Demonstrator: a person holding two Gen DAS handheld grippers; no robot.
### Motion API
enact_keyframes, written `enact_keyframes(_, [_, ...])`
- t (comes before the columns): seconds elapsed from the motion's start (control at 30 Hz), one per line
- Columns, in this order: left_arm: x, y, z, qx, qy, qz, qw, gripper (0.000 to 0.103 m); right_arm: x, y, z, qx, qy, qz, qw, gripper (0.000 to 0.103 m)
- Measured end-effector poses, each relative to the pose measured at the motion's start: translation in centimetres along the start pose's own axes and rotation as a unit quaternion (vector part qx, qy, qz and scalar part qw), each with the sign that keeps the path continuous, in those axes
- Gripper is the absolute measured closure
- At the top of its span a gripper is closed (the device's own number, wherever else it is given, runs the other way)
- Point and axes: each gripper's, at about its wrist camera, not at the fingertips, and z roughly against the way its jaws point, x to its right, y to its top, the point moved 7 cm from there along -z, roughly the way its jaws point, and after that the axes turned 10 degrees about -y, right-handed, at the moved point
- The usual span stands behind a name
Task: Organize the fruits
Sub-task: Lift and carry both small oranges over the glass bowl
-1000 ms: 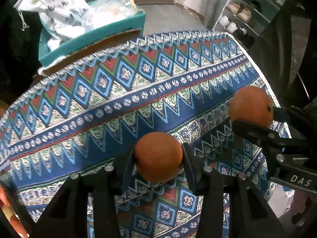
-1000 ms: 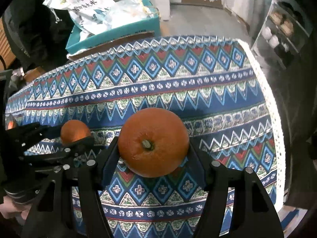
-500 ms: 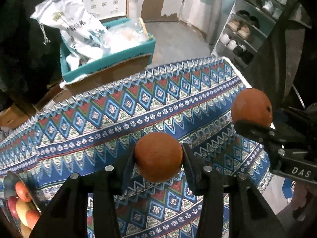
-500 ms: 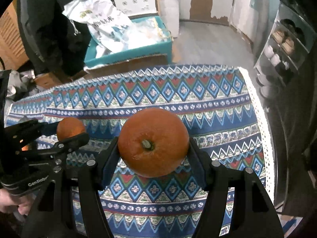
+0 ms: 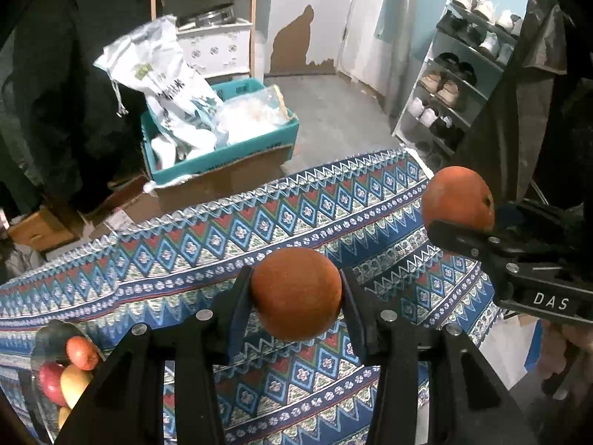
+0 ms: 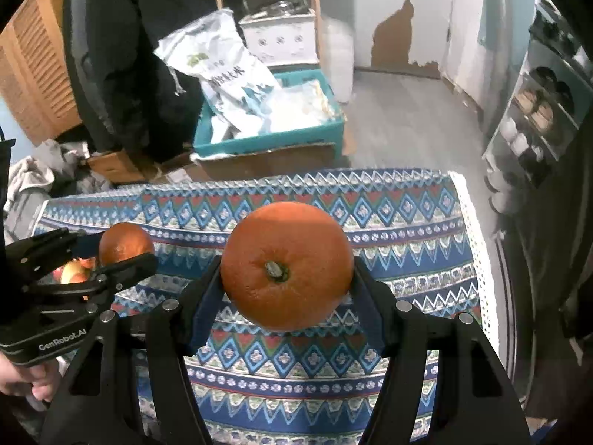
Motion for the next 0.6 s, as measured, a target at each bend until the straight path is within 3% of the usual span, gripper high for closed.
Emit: enact_keyframes(0.6, [-3.0,-1.0,6.7,0.040,0.009,0.028,0.9988,0.057,-5.3,1.4,3.9,0.035,0.040,0.041,0.998,0.038])
